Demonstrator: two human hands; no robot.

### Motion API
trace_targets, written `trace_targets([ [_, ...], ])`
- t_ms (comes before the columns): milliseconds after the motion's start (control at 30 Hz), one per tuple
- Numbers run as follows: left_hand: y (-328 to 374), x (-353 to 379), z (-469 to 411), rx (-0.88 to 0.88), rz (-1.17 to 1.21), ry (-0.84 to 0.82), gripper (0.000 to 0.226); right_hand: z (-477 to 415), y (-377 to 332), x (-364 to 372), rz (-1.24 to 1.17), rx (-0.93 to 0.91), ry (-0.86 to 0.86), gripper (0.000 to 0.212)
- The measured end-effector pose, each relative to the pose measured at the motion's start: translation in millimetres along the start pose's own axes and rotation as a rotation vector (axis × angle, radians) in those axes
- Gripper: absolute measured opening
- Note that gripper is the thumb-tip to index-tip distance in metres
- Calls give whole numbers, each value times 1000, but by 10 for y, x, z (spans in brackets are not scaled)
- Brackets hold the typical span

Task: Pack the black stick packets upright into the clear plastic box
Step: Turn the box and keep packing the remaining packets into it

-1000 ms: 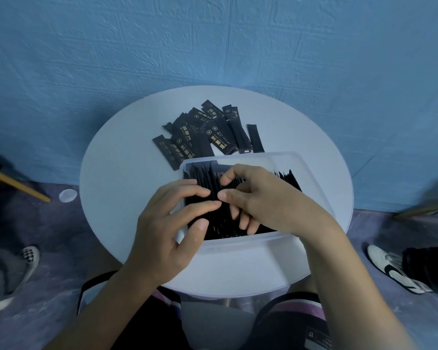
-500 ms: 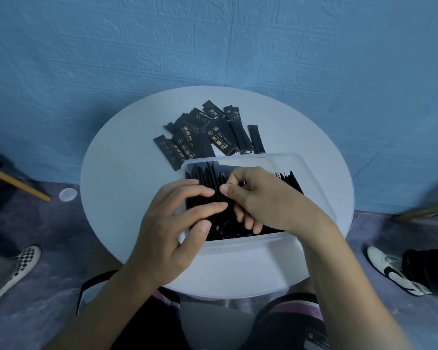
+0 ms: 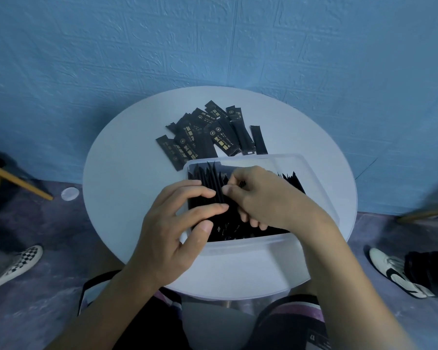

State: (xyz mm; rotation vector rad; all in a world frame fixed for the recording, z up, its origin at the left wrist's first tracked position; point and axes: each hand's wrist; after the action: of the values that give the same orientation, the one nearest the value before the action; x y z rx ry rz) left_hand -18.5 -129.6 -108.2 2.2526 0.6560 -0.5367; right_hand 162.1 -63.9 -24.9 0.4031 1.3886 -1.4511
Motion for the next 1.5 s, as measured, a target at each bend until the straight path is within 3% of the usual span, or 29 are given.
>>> trace_targets([
  [133, 1, -3, -1, 3, -4, -2, 48, 124, 52, -108, -79, 4, -146, 21],
  [600, 23, -5, 2, -4, -12, 3, 38, 6, 68, -76, -139, -28, -82, 10],
  [867, 22, -2, -4, -3, -8, -15, 49, -212, 37, -240, -8, -69, -203, 6],
  [1033, 4, -2, -5, -28, -2, 4, 39, -639, 42, -533, -5, -192, -38, 12],
  [1133, -7, 1, -11, -45, 0, 15, 36, -981, 59, -678, 64, -161, 73, 9],
  [1300, -14, 1, -7, -44, 7, 17, 44, -1519, 86, -657, 322, -22, 65, 10],
  [1500, -26, -9, -11, -40, 1, 21, 36, -1711, 89, -439, 516, 8, 110, 32],
])
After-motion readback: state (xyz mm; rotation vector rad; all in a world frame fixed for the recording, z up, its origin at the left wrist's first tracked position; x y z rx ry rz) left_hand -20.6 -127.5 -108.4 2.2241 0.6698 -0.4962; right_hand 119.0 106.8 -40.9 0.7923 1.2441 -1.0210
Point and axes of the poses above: each hand's wrist, its own z-axis away from the middle knuckle, its own x-axis out of the palm, y = z × x, and after that the axes turned 8 degrees about z, right-handed
